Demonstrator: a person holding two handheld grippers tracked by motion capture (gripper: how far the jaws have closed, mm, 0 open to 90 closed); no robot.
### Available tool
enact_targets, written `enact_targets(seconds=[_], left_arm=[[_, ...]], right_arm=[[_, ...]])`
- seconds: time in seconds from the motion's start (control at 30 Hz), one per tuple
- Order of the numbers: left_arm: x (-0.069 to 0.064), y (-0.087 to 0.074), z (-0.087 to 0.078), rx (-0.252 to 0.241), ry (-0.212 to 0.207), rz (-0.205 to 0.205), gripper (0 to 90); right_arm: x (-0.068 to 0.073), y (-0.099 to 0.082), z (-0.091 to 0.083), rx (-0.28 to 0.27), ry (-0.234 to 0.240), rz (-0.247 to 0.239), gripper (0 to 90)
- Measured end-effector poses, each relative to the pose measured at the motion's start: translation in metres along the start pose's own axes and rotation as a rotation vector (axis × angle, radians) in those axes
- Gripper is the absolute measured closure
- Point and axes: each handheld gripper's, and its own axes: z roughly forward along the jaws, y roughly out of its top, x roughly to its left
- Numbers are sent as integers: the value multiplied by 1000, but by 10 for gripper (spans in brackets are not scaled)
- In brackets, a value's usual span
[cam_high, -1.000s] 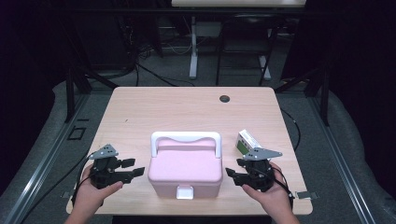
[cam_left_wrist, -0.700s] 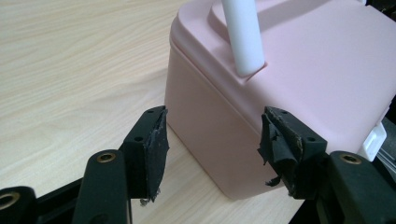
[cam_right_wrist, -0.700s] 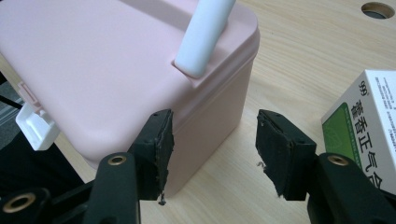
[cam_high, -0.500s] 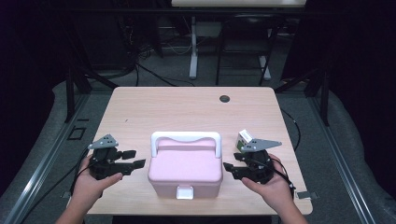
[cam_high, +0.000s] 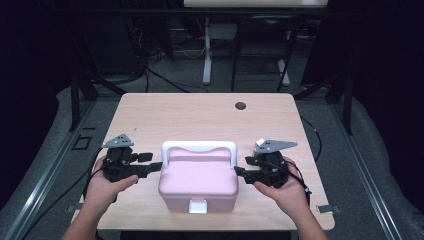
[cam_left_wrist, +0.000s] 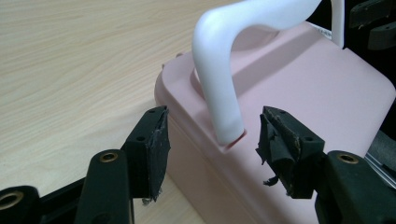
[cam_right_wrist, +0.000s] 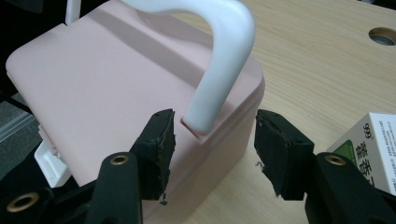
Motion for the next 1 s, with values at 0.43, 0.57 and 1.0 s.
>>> enact_targets(seconds=[0.43, 0.57, 1.0], left_arm=[[0, 12, 19, 34, 4, 3, 433], [2, 13, 23, 25, 0, 1, 455], [3, 9, 26, 32, -4, 2, 498]], right_arm=[[-4, 12, 13, 8, 20, 11, 489], [-5, 14, 17, 11, 29, 21, 500], [-1, 14, 25, 30, 54, 10, 567]])
